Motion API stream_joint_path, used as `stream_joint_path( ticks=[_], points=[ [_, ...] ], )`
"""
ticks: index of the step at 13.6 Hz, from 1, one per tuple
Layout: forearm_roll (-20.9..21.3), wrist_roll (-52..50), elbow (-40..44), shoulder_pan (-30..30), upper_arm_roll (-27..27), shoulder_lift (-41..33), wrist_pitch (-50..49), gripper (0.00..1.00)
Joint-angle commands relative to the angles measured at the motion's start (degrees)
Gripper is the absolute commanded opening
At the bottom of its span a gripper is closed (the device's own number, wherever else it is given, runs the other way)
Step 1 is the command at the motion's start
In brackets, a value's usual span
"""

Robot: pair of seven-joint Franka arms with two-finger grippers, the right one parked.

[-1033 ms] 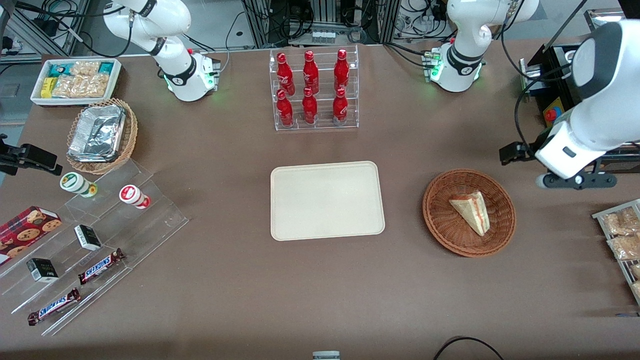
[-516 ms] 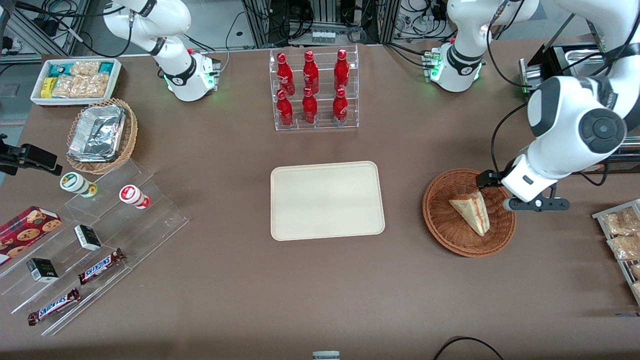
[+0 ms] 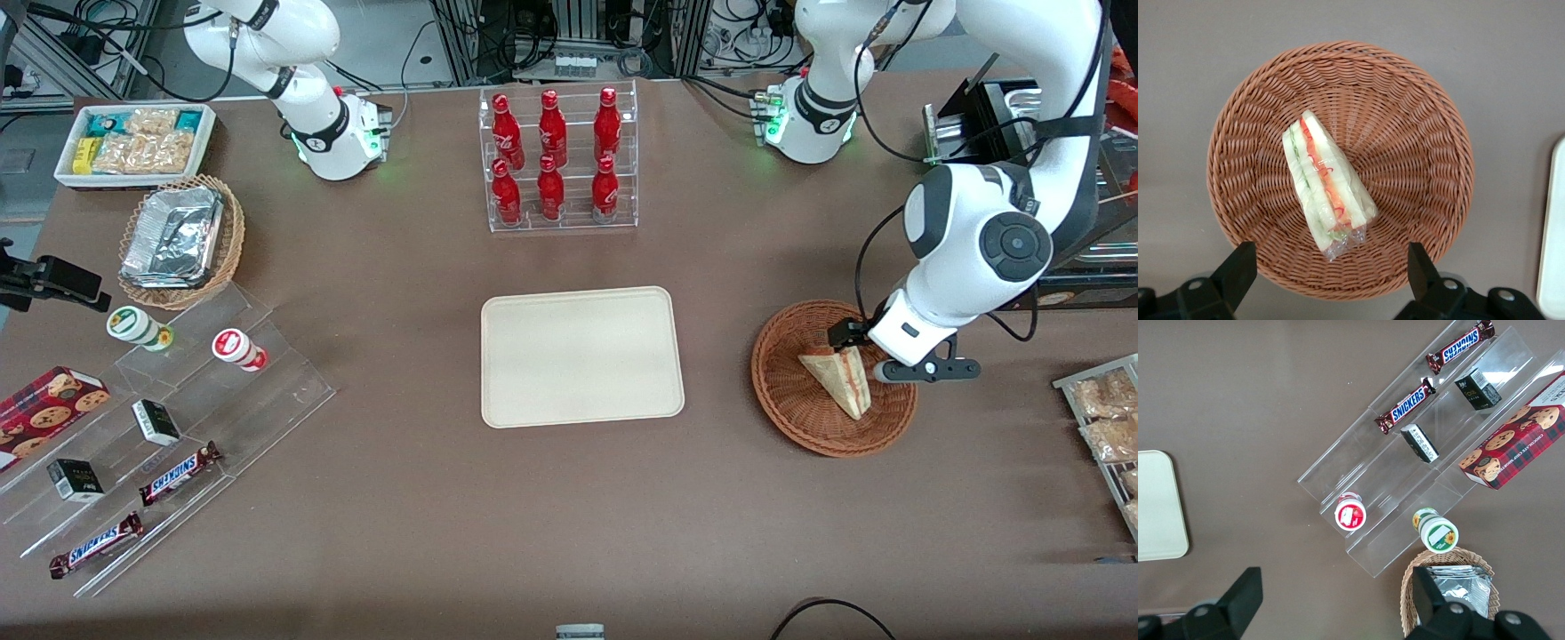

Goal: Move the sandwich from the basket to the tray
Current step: 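Lower the open left gripper onto the sandwich's narrow end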

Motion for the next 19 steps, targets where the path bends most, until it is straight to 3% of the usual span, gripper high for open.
stream_joint_path(
  ticks=[1,7,19],
  points=[
    [0.2,-11.8,-1.7,-0.4,0.2,0.1,2.9,1.0],
    [-0.1,-34.5,-1.8,-0.3,0.2,3.0,7.5,1.0],
    [0.2,-34.5,-1.1,0.0,0.3,8.5,7.9,1.0]
  ],
)
